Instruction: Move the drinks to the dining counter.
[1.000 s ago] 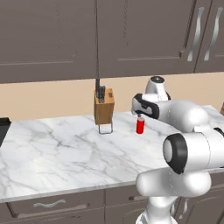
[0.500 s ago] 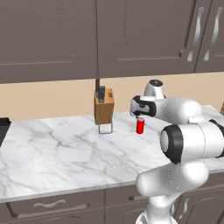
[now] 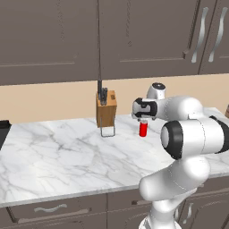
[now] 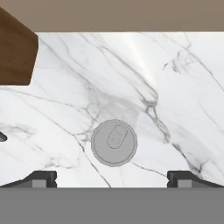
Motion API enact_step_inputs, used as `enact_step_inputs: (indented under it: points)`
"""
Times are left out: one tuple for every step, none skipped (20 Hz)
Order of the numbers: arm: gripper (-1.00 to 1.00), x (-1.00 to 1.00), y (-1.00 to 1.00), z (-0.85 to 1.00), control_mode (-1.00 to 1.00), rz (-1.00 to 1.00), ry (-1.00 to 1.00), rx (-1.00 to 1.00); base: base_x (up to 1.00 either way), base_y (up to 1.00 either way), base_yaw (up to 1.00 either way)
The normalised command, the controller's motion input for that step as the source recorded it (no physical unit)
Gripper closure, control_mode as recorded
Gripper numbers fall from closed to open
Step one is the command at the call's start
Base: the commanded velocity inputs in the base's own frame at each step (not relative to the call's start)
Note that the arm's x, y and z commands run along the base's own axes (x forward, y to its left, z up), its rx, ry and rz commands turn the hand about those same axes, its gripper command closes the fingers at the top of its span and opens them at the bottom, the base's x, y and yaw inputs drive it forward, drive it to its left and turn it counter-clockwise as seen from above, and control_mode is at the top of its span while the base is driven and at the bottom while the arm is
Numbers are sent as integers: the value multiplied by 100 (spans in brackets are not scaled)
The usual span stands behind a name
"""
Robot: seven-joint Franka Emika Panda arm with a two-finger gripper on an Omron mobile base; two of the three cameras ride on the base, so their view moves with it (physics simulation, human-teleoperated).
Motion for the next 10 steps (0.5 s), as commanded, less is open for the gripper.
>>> enact_step_inputs:
  points:
    - [-100, 15, 0, -15, -100, 0, 0, 1, 0, 0, 0]
    - [-100, 15, 0, -17, -100, 0, 0, 1, 0, 0, 0]
    - [-100, 16, 0, -18, -100, 0, 0, 0, 0, 0, 0]
    - [-100, 13, 0, -14, -100, 0, 0, 0, 0, 0, 0]
    - [-100, 14, 0, -10, -100, 0, 0, 0, 0, 0, 0]
    - [-100, 11, 0, -7, -100, 0, 0, 0, 0, 0, 0]
    - [-100, 5, 0, -6, -100, 0, 0, 0, 0, 0, 0]
    - [-100, 4, 0, -8, -100, 0, 0, 0, 0, 0, 0]
    - [-100, 1, 0, -7, -100, 0, 0, 0, 0, 0, 0]
    - [-100, 0, 0, -6, -100, 0, 0, 0, 0, 0, 0]
